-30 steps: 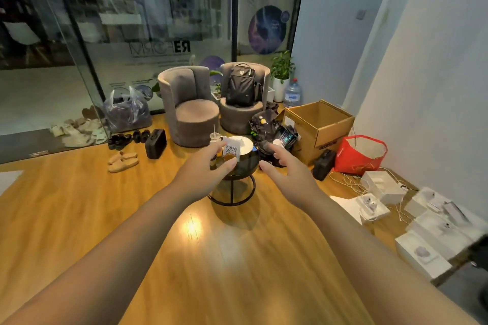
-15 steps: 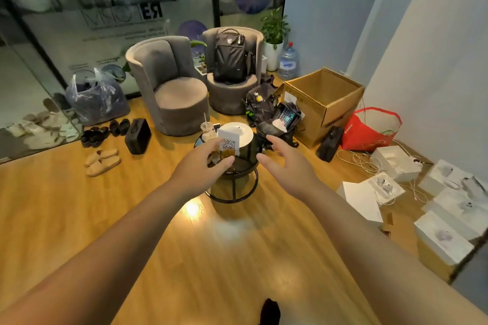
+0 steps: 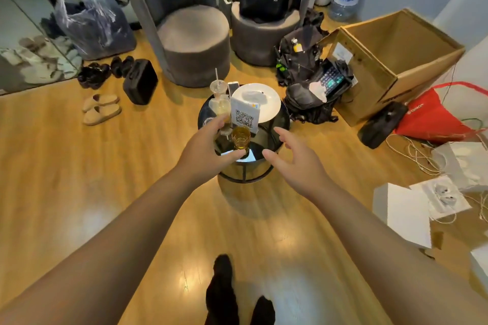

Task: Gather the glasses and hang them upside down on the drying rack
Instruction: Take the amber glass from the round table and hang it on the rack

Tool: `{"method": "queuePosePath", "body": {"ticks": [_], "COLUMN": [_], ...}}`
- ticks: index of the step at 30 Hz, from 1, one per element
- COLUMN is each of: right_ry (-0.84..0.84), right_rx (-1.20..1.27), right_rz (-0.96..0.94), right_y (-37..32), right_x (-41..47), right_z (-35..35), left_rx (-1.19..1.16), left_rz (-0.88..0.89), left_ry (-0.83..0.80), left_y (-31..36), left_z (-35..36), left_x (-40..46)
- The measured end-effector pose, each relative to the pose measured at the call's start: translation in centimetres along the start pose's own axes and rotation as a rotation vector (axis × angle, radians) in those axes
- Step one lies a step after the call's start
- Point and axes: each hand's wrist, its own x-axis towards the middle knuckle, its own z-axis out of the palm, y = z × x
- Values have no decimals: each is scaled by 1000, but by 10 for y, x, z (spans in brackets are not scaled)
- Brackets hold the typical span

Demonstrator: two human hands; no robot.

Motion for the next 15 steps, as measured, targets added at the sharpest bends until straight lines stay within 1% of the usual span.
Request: {"method": "queuePosePath", "body": {"ticks": [4,10,15], "right_ry": [-14,-64,-86], "right_rx": [-4,-10,-34], "right_rz": [39,134,143], "right_y": [51,128,172], "right_x": [70,142,195], "right_z": [27,72,101], "left_rx": [-9,-24,138], "left_rz": [-31,-99,-130], "left_ry": [-30,-67,-93], "left_y": [-53,-136,-189], "left_z": [48,117,164], "left_x": [73,152,210]}}
